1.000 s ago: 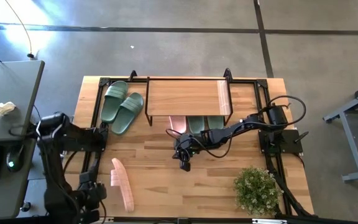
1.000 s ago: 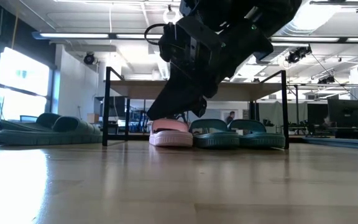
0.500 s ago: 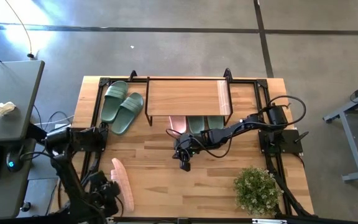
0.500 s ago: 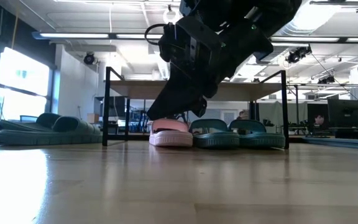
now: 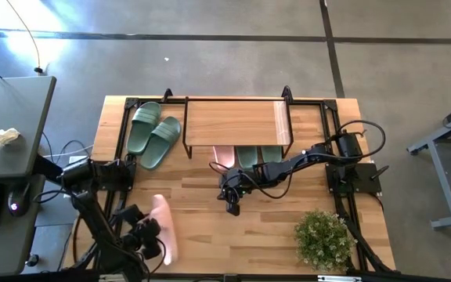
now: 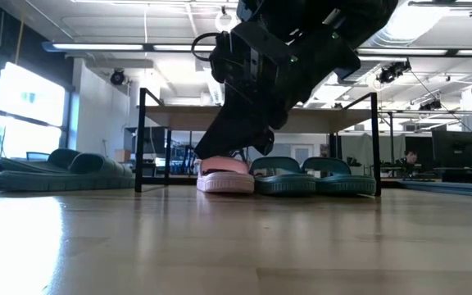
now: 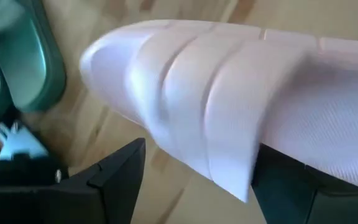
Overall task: Pick and place slides into the shelf
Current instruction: Put the pink slide under the shelf
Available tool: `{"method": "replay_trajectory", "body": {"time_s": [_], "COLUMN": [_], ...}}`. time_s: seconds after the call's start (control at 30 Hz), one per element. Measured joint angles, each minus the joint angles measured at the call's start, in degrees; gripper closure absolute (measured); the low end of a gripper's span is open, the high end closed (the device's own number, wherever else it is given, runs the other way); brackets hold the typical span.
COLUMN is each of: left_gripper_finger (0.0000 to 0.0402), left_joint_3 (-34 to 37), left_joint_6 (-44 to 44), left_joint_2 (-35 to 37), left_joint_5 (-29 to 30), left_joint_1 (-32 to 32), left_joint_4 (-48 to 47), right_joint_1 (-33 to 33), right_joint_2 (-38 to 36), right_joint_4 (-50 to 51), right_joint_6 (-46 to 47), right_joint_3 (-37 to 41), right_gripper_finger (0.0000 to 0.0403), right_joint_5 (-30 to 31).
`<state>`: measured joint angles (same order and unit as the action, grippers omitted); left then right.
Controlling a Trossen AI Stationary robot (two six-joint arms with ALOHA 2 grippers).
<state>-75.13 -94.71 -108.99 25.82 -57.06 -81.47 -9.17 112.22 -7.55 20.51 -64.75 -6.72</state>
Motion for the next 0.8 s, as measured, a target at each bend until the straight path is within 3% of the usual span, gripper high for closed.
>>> {"method": "replay_trajectory", "body": {"time_s": [0.1,0.53,0.8], "left_gripper_finger": [0.0142,0.0142,0.0142], "left_joint_3": [0.00,0.02,2.07], "left_joint_6": [0.64,9.58,22.09], "left_joint_2": [0.00,0.00,0.04], "left_joint_5": [2.59,4.14,9.84], "left_joint_1": [1.22,5.07,5.05], "left_joint_4": [-0.16,-0.90,4.99], "right_joint_1": [0.00,0.01,0.02], "right_joint_2": [0.00,0.00,0.00], "right_joint_4": [0.00,0.70,1.10], "right_joint_6": [0.00,-0.29,-0.70], "right_joint_3": [-0.02,0.00,0.00], "right_gripper_finger": [0.0402,0.0402,0.0402], "right_joint_5": [-0.02,-0.20,-0.20]}}
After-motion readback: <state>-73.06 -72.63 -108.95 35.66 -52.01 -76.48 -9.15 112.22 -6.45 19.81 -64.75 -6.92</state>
